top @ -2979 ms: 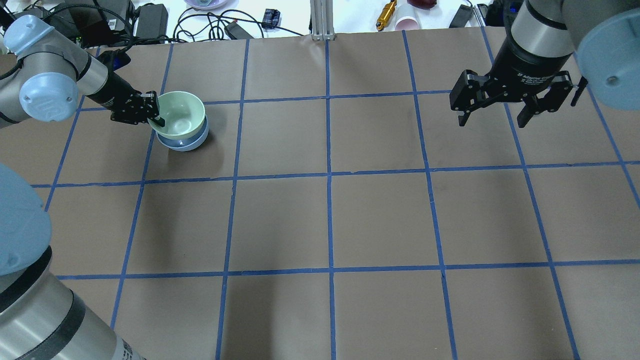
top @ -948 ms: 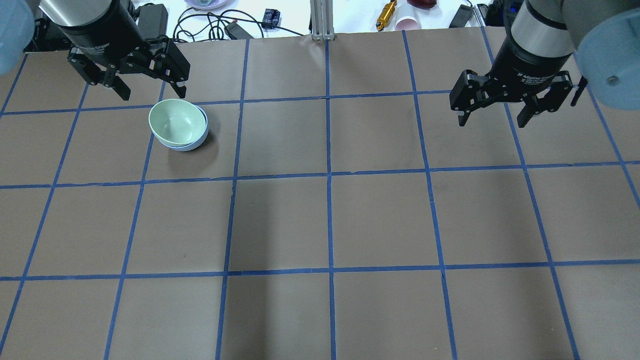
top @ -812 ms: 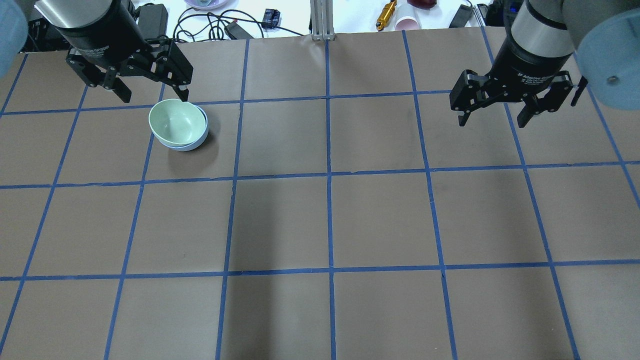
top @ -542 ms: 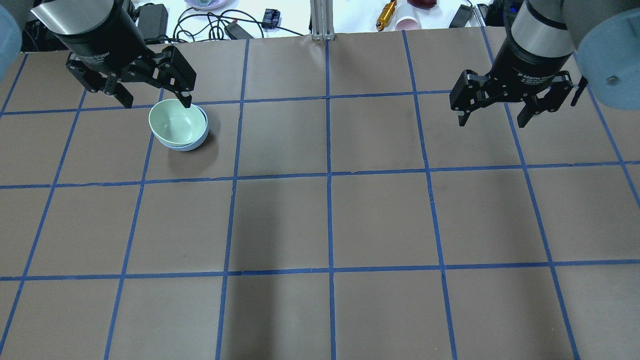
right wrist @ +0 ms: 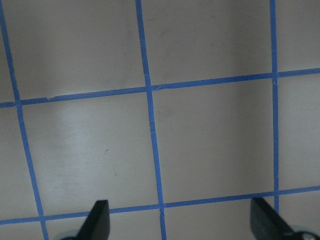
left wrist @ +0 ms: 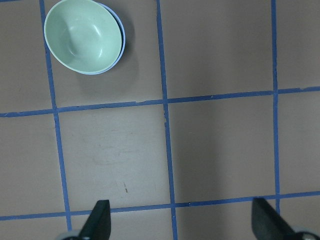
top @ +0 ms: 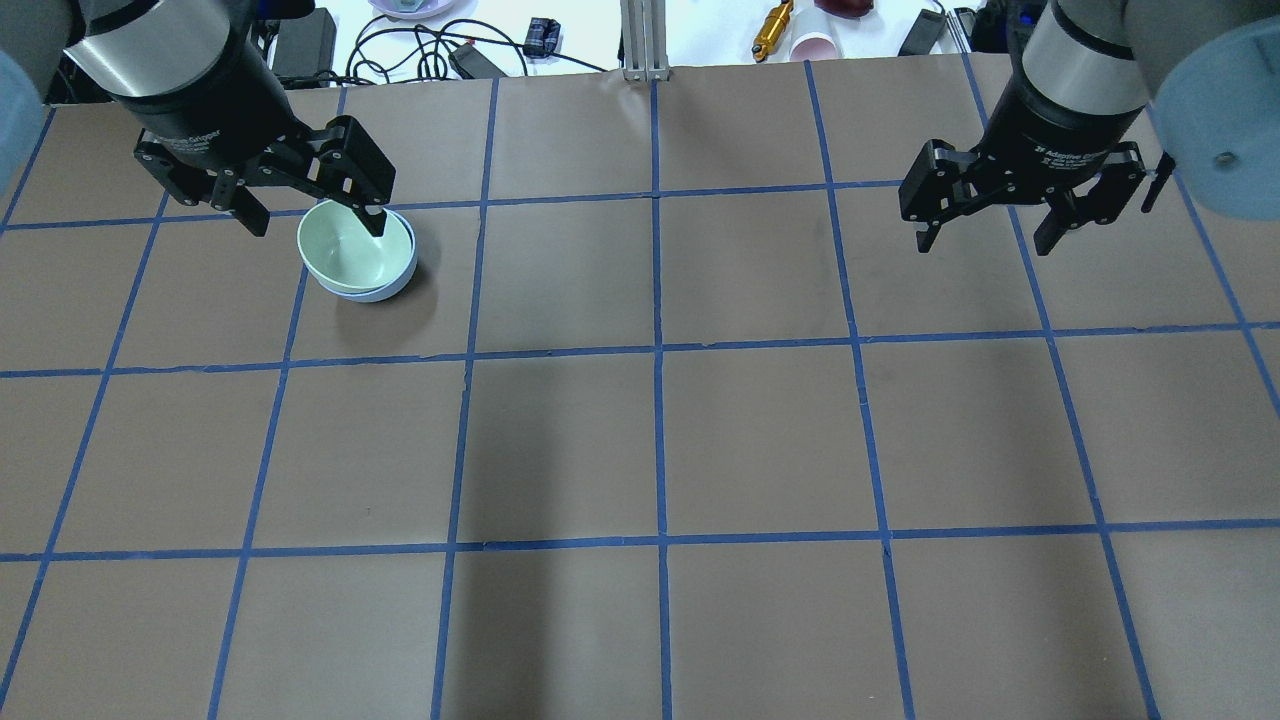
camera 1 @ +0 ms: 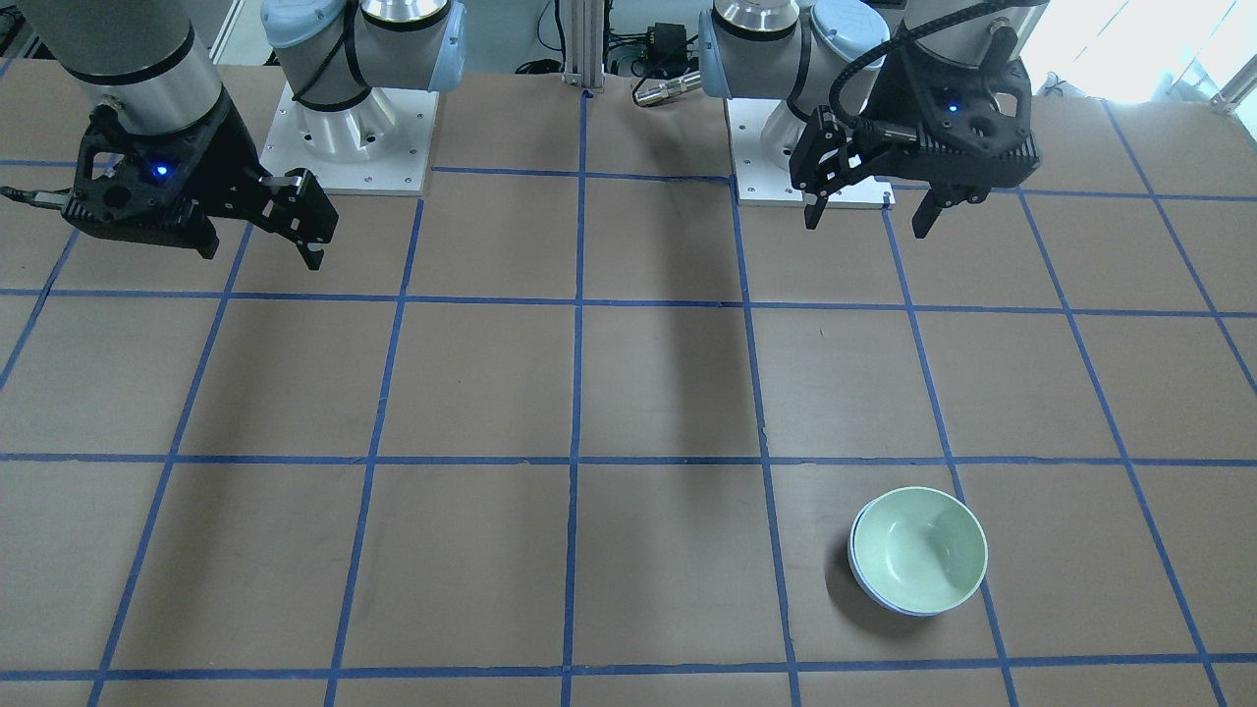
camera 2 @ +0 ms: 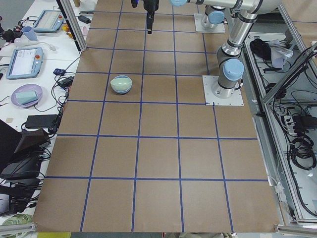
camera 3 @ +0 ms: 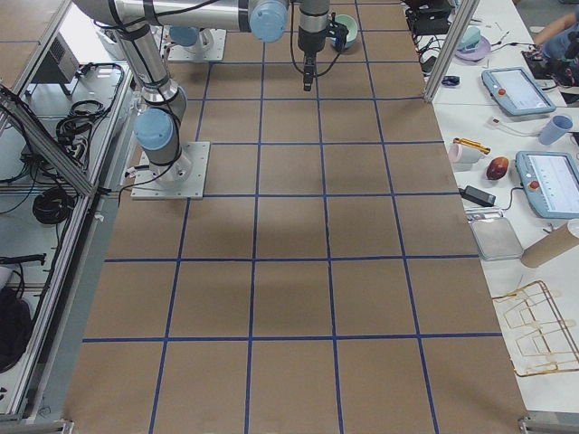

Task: Stack green bowl on blue bowl

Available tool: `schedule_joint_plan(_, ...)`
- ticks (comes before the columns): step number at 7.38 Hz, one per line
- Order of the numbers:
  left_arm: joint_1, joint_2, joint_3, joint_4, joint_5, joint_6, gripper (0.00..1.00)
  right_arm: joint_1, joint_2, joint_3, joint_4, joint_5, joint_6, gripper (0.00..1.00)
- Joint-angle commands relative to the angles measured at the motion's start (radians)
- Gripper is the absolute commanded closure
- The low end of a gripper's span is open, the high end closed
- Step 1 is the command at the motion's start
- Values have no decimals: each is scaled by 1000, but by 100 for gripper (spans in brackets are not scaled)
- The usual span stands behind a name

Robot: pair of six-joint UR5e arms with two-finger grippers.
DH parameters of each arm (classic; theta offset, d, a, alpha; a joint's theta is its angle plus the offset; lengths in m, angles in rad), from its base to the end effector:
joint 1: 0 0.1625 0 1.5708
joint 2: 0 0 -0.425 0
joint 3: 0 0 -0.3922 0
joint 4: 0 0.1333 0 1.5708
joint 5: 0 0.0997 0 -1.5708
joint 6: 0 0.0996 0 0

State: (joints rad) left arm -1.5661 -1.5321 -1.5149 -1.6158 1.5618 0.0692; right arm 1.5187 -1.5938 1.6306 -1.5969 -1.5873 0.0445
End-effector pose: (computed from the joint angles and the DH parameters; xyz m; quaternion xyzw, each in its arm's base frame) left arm -0.1319 -0.4791 0.5297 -0.0323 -0.9992 0.0249 0.0036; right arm 0.1064 -0.4870 0.4723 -0.0482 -0.9988 -0.0054 0.0082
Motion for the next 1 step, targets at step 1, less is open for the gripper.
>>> schedule_joint_plan(1, 0, 3, -2, 2, 1, 0, 0, 0, 0, 0, 0, 0, 0, 0)
